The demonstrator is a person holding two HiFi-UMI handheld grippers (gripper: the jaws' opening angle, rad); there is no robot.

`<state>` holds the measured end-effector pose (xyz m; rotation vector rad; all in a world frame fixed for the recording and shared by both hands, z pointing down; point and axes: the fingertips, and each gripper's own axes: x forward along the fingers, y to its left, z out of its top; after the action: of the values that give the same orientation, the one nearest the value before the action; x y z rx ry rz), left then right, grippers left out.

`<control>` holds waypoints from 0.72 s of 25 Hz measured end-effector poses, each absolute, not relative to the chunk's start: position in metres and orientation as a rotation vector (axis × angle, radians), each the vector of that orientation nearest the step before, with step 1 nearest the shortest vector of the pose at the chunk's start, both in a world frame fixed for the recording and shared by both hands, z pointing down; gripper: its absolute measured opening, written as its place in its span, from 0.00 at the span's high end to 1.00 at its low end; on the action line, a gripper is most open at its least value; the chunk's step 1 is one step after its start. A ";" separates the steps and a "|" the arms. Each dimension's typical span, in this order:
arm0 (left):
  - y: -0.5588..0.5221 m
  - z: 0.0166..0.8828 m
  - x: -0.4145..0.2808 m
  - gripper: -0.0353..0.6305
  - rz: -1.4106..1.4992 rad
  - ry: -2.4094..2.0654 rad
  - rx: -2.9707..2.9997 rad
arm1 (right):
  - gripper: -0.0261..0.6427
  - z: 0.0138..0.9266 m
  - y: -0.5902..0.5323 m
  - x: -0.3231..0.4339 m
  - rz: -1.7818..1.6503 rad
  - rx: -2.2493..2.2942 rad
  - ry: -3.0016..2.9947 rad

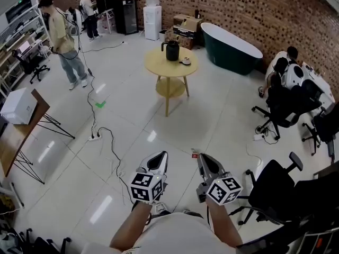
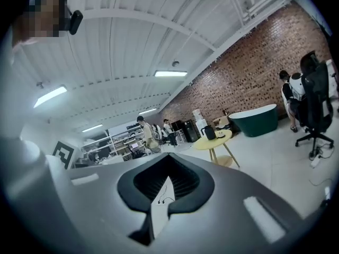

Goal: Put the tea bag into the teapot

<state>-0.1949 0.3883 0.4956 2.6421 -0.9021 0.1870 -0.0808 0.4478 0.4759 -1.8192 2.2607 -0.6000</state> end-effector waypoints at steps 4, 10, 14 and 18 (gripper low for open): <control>0.383 0.495 -0.204 0.93 0.187 -0.878 2.652 | 0.96 0.476 0.442 -0.096 -0.624 -1.754 2.244; 0.368 0.498 -0.209 0.93 0.185 -0.867 2.648 | 0.96 0.491 0.434 -0.107 -0.710 -1.756 2.246; 0.355 0.505 -0.210 0.93 0.188 -0.874 2.632 | 0.96 0.504 0.422 -0.100 -0.764 -1.808 2.246; 0.336 0.509 -0.205 0.93 0.191 -0.903 2.619 | 0.96 0.511 0.399 -0.089 -0.792 -1.802 2.243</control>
<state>-0.2046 0.3359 0.5090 2.6194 -0.9033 0.1909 -0.0888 0.3994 0.5113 -1.8019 2.2426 -0.7920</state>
